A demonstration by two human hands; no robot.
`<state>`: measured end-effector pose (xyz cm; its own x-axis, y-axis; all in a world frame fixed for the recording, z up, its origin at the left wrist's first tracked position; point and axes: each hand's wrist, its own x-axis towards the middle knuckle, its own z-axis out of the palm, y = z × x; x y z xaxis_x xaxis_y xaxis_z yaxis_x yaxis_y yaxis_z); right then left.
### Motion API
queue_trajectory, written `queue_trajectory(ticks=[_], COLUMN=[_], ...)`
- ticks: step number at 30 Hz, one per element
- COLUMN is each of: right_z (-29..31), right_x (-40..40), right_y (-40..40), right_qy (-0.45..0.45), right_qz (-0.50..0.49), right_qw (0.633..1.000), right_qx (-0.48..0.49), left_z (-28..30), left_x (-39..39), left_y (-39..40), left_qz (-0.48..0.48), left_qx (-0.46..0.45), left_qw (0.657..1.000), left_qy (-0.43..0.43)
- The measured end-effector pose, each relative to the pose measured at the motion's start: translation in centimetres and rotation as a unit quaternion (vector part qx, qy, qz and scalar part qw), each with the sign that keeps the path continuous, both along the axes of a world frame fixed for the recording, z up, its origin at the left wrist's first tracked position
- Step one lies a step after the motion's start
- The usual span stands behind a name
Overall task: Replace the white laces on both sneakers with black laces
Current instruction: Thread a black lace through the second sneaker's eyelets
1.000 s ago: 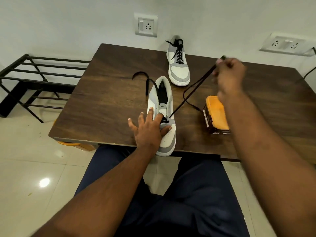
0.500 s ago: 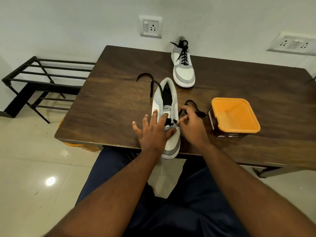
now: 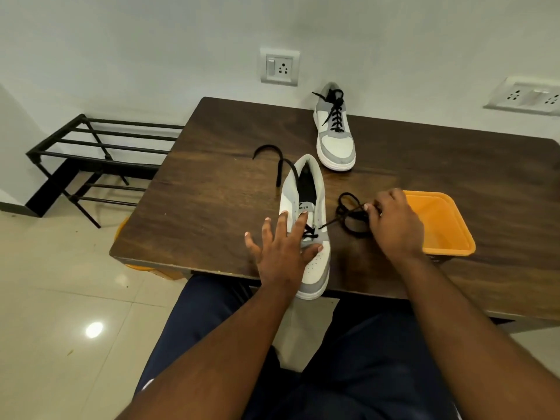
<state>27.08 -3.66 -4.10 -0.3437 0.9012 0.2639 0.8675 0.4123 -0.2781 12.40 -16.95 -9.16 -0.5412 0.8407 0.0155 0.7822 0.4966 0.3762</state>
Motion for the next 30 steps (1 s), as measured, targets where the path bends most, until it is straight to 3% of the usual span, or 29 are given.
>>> queue_trajectory(ticks=[3, 8, 12, 16, 21, 23, 27, 30], right_z=[0.5, -1.9, -3.2, -3.0, -0.3, 0.5, 0.6, 0.4], right_x=[-1.7, -3.4, -3.3, -3.0, -5.4, -6.8, -9.1, -10.2], right_y=[-1.5, -4.7, -4.9, -3.8, -4.2, -4.0, -3.9, -3.9], right_qy=[-0.035, 0.044, 0.08, 0.016, 0.153, 0.07, -0.199, -0.261], right_qz=[0.018, 0.158, 0.142, 0.125, 0.179, 0.194, 0.147, 0.126], right_qw=[0.998, 0.978, 0.982, 0.99, 0.972, 0.979, 0.968, 0.956], right_qx=[-0.04, -0.131, -0.095, -0.058, -0.001, 0.01, -0.041, -0.042], left_z=[-0.2, -0.1, -0.3, -0.3, -0.7, -0.9, -1.1, -0.9], left_x=[-0.2, -0.2, -0.2, -0.1, 0.2, 0.1, -0.3, -0.1], left_y=[-0.2, 0.0, -0.1, -0.1, -0.6, -0.5, -0.1, 0.0], left_qz=[0.003, 0.0, 0.004, 0.004, 0.013, 0.026, 0.031, 0.039], left_qx=[0.005, 0.002, 0.011, 0.018, 0.076, 0.107, 0.124, 0.14], left_qw=[1.0, 1.0, 1.0, 1.0, 0.996, 0.99, 0.983, 0.979], left_qy=[-0.003, 0.0, 0.003, -0.004, -0.04, -0.082, -0.13, -0.145])
